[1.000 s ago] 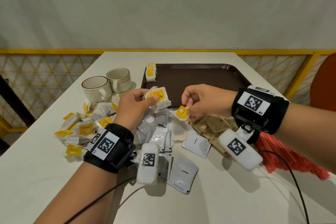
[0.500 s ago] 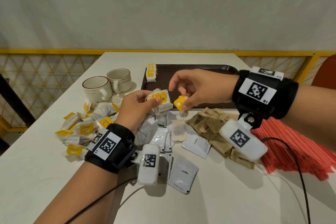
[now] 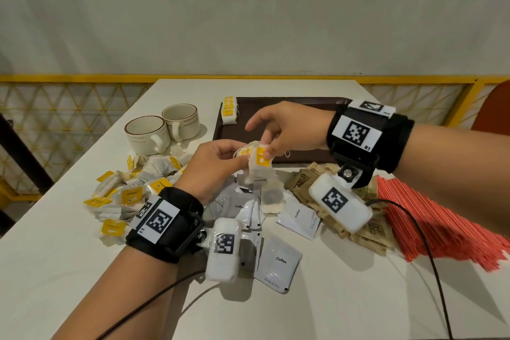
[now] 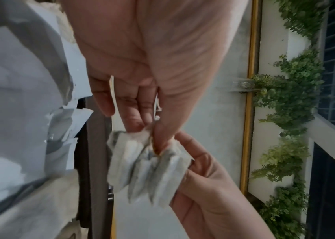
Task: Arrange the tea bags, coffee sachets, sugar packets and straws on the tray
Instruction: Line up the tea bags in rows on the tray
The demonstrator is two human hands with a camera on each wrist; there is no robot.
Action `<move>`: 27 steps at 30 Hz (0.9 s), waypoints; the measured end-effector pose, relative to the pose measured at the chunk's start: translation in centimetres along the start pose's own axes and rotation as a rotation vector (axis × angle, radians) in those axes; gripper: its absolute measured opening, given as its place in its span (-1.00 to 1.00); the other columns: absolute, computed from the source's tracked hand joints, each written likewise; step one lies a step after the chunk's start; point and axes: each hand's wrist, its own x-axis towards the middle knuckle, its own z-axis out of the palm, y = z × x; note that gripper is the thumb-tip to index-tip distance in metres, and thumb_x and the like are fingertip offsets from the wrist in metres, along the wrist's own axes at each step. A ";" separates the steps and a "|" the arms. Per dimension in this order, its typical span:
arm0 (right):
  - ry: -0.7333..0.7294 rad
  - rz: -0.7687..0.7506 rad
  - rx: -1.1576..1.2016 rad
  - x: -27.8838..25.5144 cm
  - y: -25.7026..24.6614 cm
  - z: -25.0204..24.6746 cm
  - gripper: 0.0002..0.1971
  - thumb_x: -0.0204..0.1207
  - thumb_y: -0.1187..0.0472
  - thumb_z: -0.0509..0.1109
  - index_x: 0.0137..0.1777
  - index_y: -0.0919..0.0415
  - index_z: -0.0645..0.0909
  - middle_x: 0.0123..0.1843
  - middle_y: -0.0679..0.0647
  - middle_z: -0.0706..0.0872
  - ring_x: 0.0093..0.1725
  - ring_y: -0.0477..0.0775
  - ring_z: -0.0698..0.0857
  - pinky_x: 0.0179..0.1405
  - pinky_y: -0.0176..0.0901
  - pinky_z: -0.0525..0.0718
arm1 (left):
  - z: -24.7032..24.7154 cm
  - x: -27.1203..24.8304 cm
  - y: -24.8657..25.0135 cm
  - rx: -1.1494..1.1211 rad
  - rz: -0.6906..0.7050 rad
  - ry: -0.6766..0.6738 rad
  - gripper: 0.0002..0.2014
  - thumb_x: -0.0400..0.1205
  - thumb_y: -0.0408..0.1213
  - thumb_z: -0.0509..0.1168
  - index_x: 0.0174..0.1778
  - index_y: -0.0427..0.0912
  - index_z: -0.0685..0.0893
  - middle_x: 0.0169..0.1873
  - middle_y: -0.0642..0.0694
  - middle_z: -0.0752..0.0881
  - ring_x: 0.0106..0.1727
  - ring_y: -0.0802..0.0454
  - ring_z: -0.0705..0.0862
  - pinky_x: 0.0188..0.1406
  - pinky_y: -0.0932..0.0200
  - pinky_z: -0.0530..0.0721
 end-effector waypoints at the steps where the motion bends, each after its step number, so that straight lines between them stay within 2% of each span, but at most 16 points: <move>1: 0.002 0.007 -0.008 0.1 0.0 0.0 -0.45 0.43 0.33 0.54 0.40 0.10 0.48 -0.12 -0.01 0.81 -0.35 -0.22 0.69 -0.28 -0.38 0.66 | 0.0 0.1 0.0 -0.012 -0.004 0.002 -0.90 0.55 -0.43 0.38 -0.06 -0.29 0.77 -0.26 -0.12 0.81 -0.25 0.12 0.73 -0.15 0.31 0.71; 4: 0.040 0.011 0.051 0.2 0.3 0.4 -0.50 0.41 0.35 0.56 0.33 0.11 0.52 -0.15 0.03 0.82 -0.34 -0.16 0.71 -0.20 -0.30 0.70 | 0.1 0.0 0.1 -0.022 -0.002 -0.006 -0.90 0.53 -0.36 0.40 -0.09 -0.28 0.77 -0.30 -0.07 0.81 -0.29 0.16 0.72 -0.19 0.35 0.69; 6: 0.085 0.031 0.183 0.2 0.8 0.7 -0.57 0.38 0.38 0.57 0.22 0.19 0.55 -0.17 0.09 0.81 -0.31 -0.03 0.72 -0.16 -0.17 0.72 | 0.2 0.0 0.1 -0.004 0.013 0.007 -0.88 0.47 -0.44 0.45 -0.09 -0.32 0.75 -0.29 -0.08 0.81 -0.31 0.19 0.73 -0.27 0.40 0.67; 8: 0.138 0.065 0.248 0.0 1.4 1.1 -0.68 0.37 0.39 0.58 0.07 0.27 0.58 -0.23 0.12 0.74 -0.30 0.04 0.69 -0.15 -0.05 0.74 | 0.0 0.1 0.0 -0.011 0.017 0.076 -0.86 0.48 -0.52 0.44 -0.07 -0.37 0.72 -0.31 -0.08 0.79 -0.35 0.22 0.73 -0.36 0.41 0.65; 9: 0.134 0.077 0.194 -0.2 1.7 1.2 -0.74 0.36 0.37 0.59 -0.01 0.27 0.61 -0.25 0.11 0.72 -0.30 0.04 0.69 -0.13 -0.03 0.75 | -0.2 0.2 0.0 -0.016 0.016 0.122 -0.87 0.49 -0.52 0.43 -0.06 -0.36 0.71 -0.29 -0.09 0.79 -0.34 0.21 0.73 -0.37 0.38 0.65; 11: 0.013 0.065 0.016 -0.8 2.1 1.8 -0.86 0.39 0.31 0.57 -0.10 0.23 0.68 -0.22 0.08 0.75 -0.27 -0.01 0.70 -0.09 -0.13 0.73 | -0.7 0.4 -0.1 -0.015 0.026 0.217 -0.91 0.51 -0.47 0.43 -0.11 -0.25 0.72 -0.25 -0.08 0.79 -0.30 0.20 0.74 -0.35 0.34 0.66; 13: -0.130 0.026 -0.131 -1.6 2.3 3.0 -0.85 0.40 0.23 0.58 -0.05 0.15 0.73 -0.09 0.02 0.78 -0.15 -0.03 0.72 -0.01 -0.18 0.69 | -0.9 0.6 -0.2 -0.014 0.045 0.292 -0.88 0.52 -0.44 0.44 -0.18 -0.13 0.71 -0.28 -0.03 0.78 -0.34 0.26 0.72 -0.37 0.40 0.63; 16: -0.179 0.021 -0.304 -1.9 2.2 4.7 -0.60 0.31 0.04 0.64 0.13 0.06 0.66 0.10 -0.02 0.64 0.06 0.00 0.65 0.11 -0.10 0.65 | -1.0 0.7 -0.1 -0.020 0.053 0.321 -0.84 0.51 -0.44 0.44 -0.21 -0.07 0.68 -0.28 -0.01 0.77 -0.36 0.29 0.71 -0.38 0.45 0.60; 19: -0.208 0.030 -0.380 -1.6 2.5 5.7 -0.42 0.23 -0.06 0.67 0.19 0.08 0.55 0.12 0.02 0.57 0.05 0.05 0.59 0.09 -0.03 0.65 | -0.7 0.5 -0.2 -0.036 0.040 0.294 -0.87 0.52 -0.45 0.43 -0.18 -0.13 0.69 -0.27 -0.05 0.77 -0.36 0.26 0.72 -0.38 0.43 0.62; 21: -0.201 0.015 -0.411 -1.2 2.6 6.0 -0.51 0.30 0.04 0.64 0.17 0.13 0.55 0.10 0.06 0.59 0.02 0.07 0.59 0.05 -0.05 0.64 | -0.7 0.5 -0.2 -0.047 0.035 0.281 -0.89 0.52 -0.47 0.42 -0.16 -0.17 0.69 -0.27 -0.07 0.77 -0.38 0.28 0.72 -0.41 0.44 0.61; 24: -0.116 -0.006 -0.381 -0.8 2.6 5.8 -0.83 0.50 0.21 0.42 0.06 0.19 0.61 0.01 0.05 0.67 -0.04 0.05 0.61 -0.10 -0.20 0.57 | -1.0 0.6 -0.2 -0.045 0.037 0.270 -0.89 0.52 -0.47 0.42 -0.16 -0.18 0.70 -0.26 -0.08 0.77 -0.37 0.25 0.72 -0.40 0.43 0.61; 26: -0.097 -0.004 -0.344 -0.5 2.6 4.9 -0.90 0.56 0.20 0.36 0.02 0.17 0.63 -0.03 0.02 0.69 -0.05 0.03 0.65 -0.13 -0.22 0.59 | -1.2 0.7 -0.2 -0.038 0.025 0.261 -0.90 0.53 -0.47 0.41 -0.14 -0.19 0.70 -0.25 -0.09 0.78 -0.36 0.23 0.73 -0.41 0.41 0.61; 27: -0.093 -0.006 -0.331 -0.5 2.7 4.4 -0.89 0.57 0.19 0.37 0.04 0.15 0.66 -0.01 0.02 0.71 -0.03 0.04 0.67 -0.07 -0.17 0.63 | -1.3 0.8 -0.1 -0.045 0.009 0.249 -0.91 0.54 -0.47 0.40 -0.14 -0.20 0.69 -0.26 -0.09 0.78 -0.38 0.23 0.72 -0.44 0.40 0.61</move>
